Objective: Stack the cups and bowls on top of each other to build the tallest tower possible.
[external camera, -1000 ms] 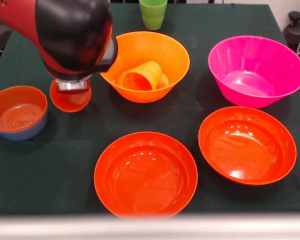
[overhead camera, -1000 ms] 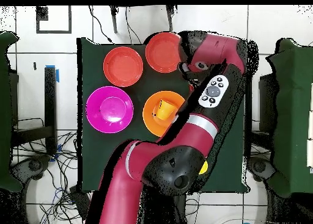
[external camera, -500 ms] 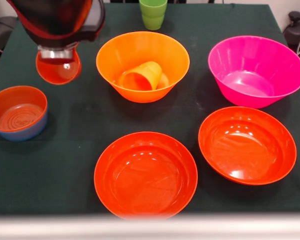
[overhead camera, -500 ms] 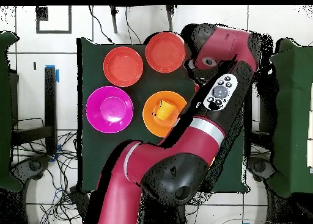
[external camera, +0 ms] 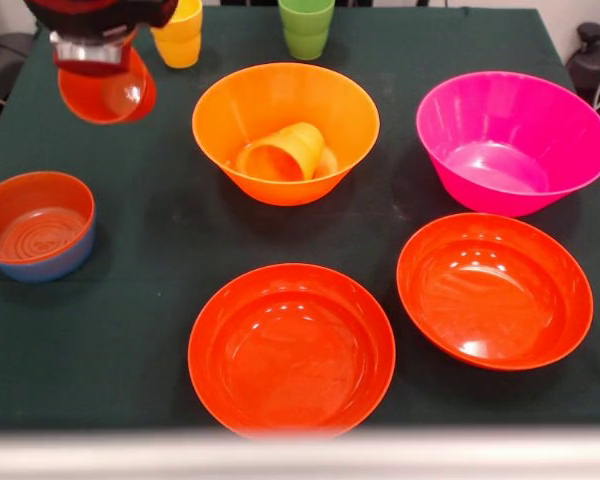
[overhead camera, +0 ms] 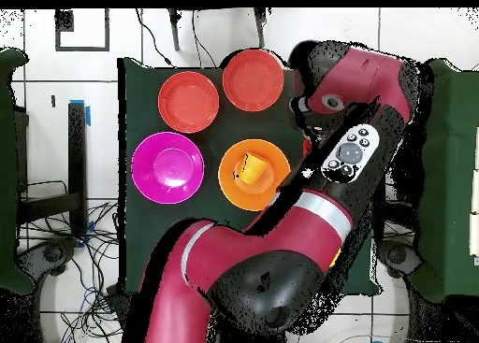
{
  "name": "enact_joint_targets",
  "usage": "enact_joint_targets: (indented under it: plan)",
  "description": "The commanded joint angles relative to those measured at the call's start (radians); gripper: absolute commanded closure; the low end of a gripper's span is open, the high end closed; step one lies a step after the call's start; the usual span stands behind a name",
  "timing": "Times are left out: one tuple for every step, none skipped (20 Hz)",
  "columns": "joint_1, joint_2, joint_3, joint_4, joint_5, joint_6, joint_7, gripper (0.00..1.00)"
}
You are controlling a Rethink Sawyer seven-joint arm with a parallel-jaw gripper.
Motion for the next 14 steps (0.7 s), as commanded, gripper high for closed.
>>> enact_joint_targets:
  plan:
    - [0.049,-0.116,0.162,0.28,-0.107,0.007,-0.253,1.0]
    - [0.053,-0.129,0.168,0.3,-0.105,0.024,-0.246,1.0]
    - [0.055,-0.137,0.172,0.312,-0.109,0.032,-0.246,1.0]
    - [0.061,-0.151,0.177,0.339,-0.117,0.034,-0.25,1.0]
    - [0.062,-0.157,0.181,0.351,-0.121,0.036,-0.251,1.0]
    - [0.062,-0.169,0.189,0.371,-0.123,0.037,-0.252,1.0]
    - [0.062,-0.175,0.194,0.379,-0.131,0.034,-0.256,1.0]
    - [0.064,-0.184,0.197,0.394,-0.144,0.025,-0.263,1.0]
    - [0.064,-0.189,0.202,0.403,-0.152,0.021,-0.263,1.0]
    - [0.063,-0.198,0.209,0.419,-0.162,0.001,-0.263,1.0]
    - [0.061,-0.203,0.218,0.436,-0.171,-0.029,-0.268,1.0]
    - [0.059,-0.209,0.227,0.454,-0.18,-0.06,-0.272,1.0]
    - [0.056,-0.214,0.238,0.47,-0.184,-0.081,-0.27,1.0]
    - [0.05,-0.223,0.249,0.496,-0.191,-0.113,-0.275,1.0]
